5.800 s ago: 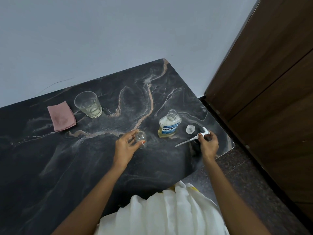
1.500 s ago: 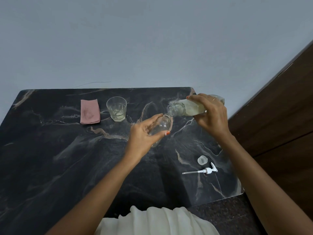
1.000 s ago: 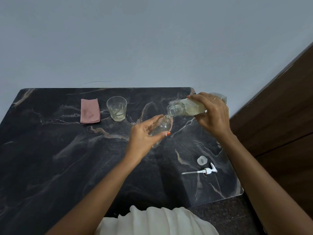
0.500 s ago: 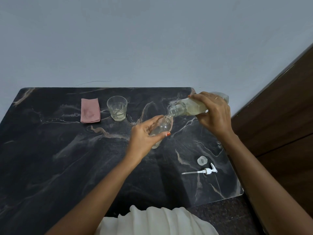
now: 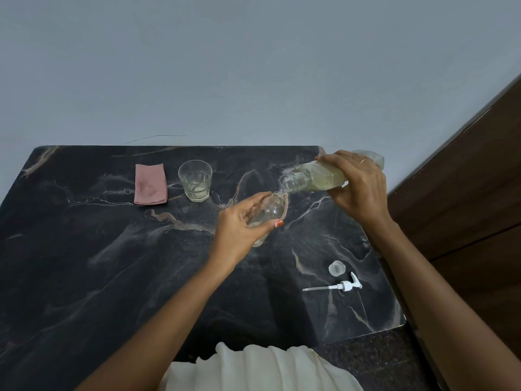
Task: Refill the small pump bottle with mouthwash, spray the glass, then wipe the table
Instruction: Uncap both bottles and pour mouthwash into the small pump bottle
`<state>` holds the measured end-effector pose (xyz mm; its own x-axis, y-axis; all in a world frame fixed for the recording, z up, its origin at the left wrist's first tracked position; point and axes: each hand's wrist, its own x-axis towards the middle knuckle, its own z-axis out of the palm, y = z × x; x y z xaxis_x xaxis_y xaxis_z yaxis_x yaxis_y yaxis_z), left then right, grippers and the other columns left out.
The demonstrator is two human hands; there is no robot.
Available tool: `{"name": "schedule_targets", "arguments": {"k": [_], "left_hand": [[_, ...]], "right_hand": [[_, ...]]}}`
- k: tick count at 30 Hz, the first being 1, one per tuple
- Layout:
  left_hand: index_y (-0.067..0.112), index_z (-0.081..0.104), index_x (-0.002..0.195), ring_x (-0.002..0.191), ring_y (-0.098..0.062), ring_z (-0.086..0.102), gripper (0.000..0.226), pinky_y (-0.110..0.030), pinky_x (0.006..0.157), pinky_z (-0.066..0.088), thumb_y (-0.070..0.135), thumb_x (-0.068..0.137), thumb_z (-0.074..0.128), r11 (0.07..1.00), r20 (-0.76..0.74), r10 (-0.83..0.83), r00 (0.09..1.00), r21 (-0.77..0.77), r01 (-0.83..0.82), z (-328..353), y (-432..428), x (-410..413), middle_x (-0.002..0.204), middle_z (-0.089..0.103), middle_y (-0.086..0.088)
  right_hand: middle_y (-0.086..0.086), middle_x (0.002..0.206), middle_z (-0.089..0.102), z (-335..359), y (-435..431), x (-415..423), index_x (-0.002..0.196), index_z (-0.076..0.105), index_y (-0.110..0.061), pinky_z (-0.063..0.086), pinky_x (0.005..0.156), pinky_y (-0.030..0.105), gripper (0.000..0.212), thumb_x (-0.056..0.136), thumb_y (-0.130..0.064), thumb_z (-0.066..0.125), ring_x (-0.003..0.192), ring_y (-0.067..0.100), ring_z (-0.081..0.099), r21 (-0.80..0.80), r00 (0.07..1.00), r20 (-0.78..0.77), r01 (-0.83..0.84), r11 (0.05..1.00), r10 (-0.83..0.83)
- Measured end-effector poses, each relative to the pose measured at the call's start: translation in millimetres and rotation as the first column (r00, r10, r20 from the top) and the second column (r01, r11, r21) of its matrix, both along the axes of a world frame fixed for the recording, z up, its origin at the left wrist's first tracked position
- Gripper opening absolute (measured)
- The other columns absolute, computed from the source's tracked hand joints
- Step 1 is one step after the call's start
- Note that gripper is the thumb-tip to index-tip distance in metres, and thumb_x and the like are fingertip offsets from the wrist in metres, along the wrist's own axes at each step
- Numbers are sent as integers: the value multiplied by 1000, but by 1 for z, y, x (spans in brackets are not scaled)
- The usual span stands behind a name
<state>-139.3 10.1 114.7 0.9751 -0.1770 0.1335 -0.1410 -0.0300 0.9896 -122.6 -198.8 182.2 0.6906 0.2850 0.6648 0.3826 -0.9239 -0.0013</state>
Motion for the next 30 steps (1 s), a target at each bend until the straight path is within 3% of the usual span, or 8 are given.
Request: {"name": "schedule_targets", "arguments": {"k": [16, 21, 30], "left_hand": [[35, 57, 102, 89, 18, 57, 54, 0, 77, 41, 4, 63, 78, 1000, 13, 4, 1000, 3, -4, 4, 0, -1, 93, 60, 27], [31, 55, 107, 88, 20, 56, 56, 1, 76, 41, 4, 63, 78, 1000, 14, 10, 1000, -2, -10, 3, 1, -1, 92, 59, 27], [35, 56, 106, 93, 12, 59, 56, -6, 82, 45, 6, 63, 78, 1000, 14, 1, 1000, 13, -1, 3, 1, -1, 97, 61, 23]], "right_hand": [[10, 88, 72, 0, -3, 3, 97, 66, -5, 51, 68, 34, 43, 57, -3, 82, 84, 28, 67, -26, 999, 40, -20, 999, 21], [10, 89, 72, -1, -4, 4, 98, 65, -5, 51, 70, 35, 43, 57, -3, 81, 85, 29, 67, -31, 999, 34, -25, 999, 26], [11, 91, 72, 0, -5, 4, 99, 65, -6, 51, 71, 36, 42, 59, -6, 80, 87, 29, 67, -31, 999, 28, -18, 999, 19]]}}
